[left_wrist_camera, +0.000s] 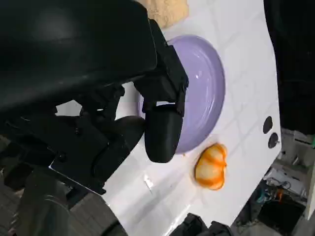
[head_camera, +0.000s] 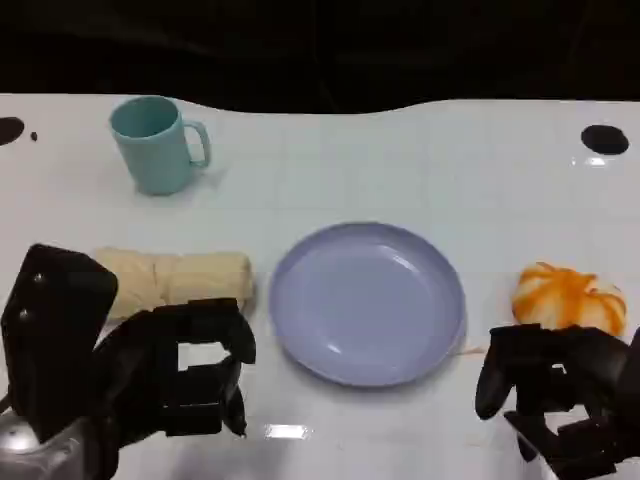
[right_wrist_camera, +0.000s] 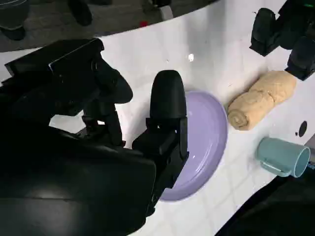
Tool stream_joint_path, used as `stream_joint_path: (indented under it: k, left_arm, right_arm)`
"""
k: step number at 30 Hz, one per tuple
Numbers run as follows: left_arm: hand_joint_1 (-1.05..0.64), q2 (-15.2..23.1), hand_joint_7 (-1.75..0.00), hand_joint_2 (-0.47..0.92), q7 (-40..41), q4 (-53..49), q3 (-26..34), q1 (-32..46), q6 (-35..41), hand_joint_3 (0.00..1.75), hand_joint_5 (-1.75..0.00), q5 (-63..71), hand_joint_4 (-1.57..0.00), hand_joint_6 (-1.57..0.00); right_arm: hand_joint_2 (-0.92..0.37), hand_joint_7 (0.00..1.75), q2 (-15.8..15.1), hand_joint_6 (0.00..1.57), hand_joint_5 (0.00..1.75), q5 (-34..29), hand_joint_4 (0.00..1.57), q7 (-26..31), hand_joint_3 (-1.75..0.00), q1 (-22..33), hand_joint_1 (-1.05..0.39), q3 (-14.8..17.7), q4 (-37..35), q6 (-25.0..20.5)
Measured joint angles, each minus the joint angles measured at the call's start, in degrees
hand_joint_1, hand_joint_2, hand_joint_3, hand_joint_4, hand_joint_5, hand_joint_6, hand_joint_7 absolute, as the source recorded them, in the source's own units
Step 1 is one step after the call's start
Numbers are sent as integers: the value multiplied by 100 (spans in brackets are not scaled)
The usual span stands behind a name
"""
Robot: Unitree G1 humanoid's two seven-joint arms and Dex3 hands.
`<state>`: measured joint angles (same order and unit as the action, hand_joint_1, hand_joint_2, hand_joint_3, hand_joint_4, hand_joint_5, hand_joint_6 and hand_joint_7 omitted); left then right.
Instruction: Grasp the towel on the left side of the plate with the left hand and place it into the plate.
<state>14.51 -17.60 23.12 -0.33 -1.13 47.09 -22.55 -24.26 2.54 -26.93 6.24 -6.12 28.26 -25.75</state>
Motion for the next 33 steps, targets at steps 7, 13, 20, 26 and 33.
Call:
stream_joint_path:
  k: [7, 13, 20, 26, 33]
  left_arm:
    - [-8, 0, -163, 49, 2, 0, -7, 0, 1, 138, -175, 34, -83, -77]
    - [-9, 0, -163, 48, 1, 0, -7, 0, -2, 138, -175, 34, -83, -77]
    - [-8, 0, -162, 48, 2, 0, -7, 0, -1, 138, -175, 38, -83, -77]
    - [-9, 0, -162, 49, 2, 0, -9, 0, -2, 137, -175, 43, -83, -77]
    - [-6, -50, -156, 55, 46, 5, 25, 1, -2, 127, -174, 35, -73, -70]
  right_arm:
    - [-61, 144, 0, 67, 170, -1, 69, 0, -105, 0, 8, 0, 1, -1]
    - [-61, 143, 0, 67, 170, -6, 69, 0, -105, 0, 8, 0, 1, 0]
    - [-61, 143, 0, 67, 169, -6, 68, 0, -105, 0, 8, 0, 1, 0]
    - [-61, 144, 0, 67, 170, -2, 68, 0, -105, 0, 8, 0, -2, 0]
    - [-60, 144, 0, 67, 170, -11, 69, 0, -106, 0, 8, 0, -5, 23]
